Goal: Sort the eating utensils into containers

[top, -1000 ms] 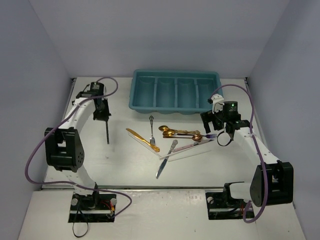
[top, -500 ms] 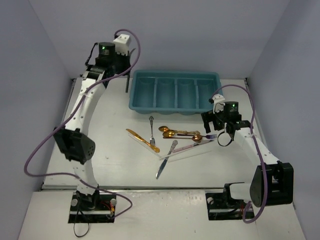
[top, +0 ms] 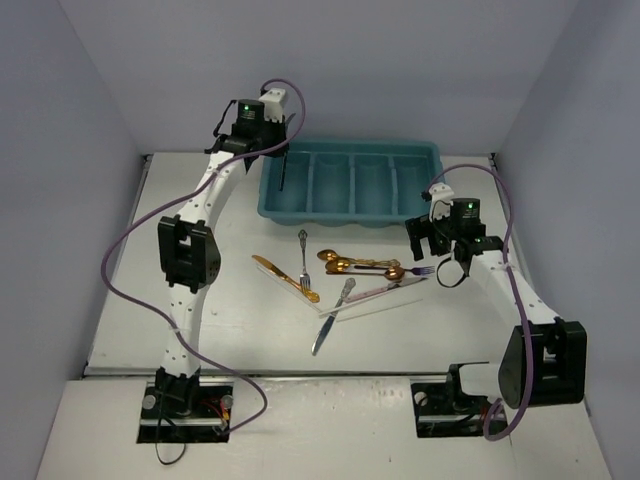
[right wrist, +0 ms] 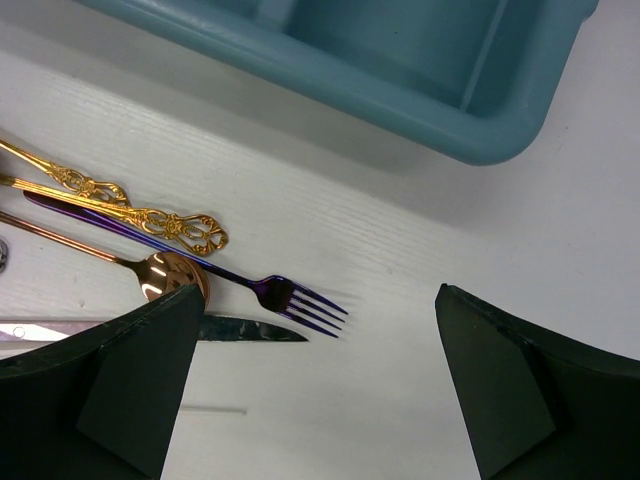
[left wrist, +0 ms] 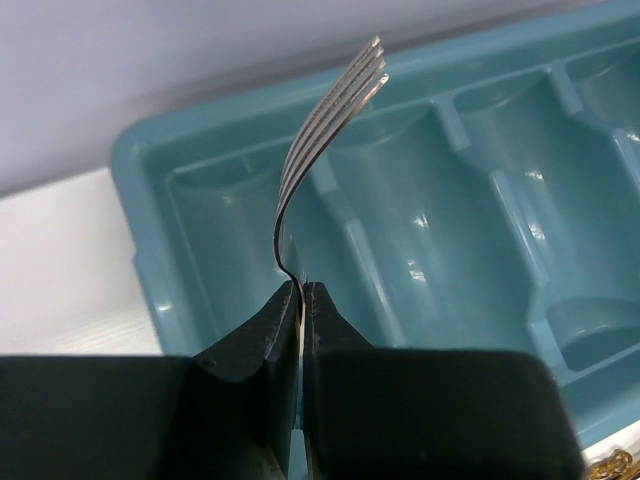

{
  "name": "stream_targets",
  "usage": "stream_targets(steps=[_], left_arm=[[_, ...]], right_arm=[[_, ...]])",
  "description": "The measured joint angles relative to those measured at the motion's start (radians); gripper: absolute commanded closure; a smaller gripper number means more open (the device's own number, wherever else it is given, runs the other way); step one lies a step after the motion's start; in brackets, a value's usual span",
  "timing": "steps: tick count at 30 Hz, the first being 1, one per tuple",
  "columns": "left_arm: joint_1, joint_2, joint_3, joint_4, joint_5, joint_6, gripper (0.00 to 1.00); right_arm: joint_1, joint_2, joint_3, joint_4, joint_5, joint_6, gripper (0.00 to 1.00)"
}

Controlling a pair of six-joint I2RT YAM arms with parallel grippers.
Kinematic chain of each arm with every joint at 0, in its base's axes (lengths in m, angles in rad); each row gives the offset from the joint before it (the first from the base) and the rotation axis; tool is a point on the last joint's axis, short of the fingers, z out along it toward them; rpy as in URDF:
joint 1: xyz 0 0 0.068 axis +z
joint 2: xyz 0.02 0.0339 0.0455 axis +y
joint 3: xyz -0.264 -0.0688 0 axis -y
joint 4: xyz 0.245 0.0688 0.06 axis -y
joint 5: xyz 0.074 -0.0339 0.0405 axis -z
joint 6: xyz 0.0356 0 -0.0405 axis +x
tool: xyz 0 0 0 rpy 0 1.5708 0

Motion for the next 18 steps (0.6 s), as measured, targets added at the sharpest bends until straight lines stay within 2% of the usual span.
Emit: stream_targets(steps=[18], left_arm=[[0.003,0.051,-0.117,0.059,0.033,-0.164,0.99]], right_arm=[[-0.009,0.040,0.007,0.000,0.001,-0.004,0.00]])
